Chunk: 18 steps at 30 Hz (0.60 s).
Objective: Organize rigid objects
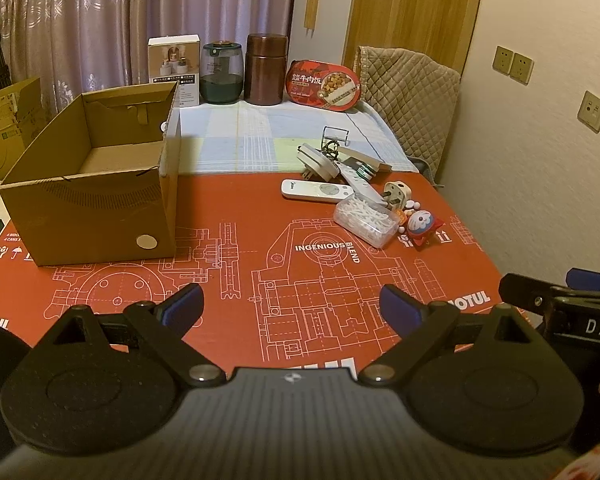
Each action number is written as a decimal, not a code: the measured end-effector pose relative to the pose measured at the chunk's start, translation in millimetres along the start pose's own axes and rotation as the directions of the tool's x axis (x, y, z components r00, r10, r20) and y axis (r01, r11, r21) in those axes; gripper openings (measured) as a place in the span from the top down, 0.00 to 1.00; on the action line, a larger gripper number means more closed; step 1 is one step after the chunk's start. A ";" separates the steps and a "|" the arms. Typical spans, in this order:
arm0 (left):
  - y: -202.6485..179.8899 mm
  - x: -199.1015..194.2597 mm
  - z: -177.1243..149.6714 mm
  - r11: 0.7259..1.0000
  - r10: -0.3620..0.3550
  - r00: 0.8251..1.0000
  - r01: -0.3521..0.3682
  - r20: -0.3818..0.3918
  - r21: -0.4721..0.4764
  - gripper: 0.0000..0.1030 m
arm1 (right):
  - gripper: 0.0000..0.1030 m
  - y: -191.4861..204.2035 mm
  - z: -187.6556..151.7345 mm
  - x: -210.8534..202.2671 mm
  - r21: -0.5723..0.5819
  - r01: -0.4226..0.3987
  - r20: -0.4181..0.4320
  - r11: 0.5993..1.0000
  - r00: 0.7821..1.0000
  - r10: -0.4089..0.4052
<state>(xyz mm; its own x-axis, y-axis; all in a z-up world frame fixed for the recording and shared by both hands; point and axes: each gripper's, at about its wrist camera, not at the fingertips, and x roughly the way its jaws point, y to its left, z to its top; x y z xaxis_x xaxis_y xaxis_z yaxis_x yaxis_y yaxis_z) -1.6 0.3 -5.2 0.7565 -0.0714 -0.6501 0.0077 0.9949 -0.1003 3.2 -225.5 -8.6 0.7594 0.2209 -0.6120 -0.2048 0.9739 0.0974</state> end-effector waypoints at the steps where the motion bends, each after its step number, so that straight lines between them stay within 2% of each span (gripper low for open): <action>1: 0.1 -0.1 0.2 1.000 -0.001 1.000 0.001 0.000 0.000 0.10 | 0.02 0.1 0.0 0.1 0.000 0.001 0.000 1.000 1.000 -0.001; 18: 0.4 0.2 1.4 1.000 -0.009 1.000 0.009 -0.007 -0.009 0.10 | 0.02 0.3 0.0 1.1 -0.001 0.001 -0.001 1.000 1.000 -0.001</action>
<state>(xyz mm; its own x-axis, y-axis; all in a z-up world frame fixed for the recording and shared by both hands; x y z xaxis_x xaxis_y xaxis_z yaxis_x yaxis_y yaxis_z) -0.5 0.8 -4.3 0.7520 -0.0805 -0.6542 0.0082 0.9936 -0.1128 4.0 -225.0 -9.2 0.7587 0.2202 -0.6131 -0.2051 0.9740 0.0961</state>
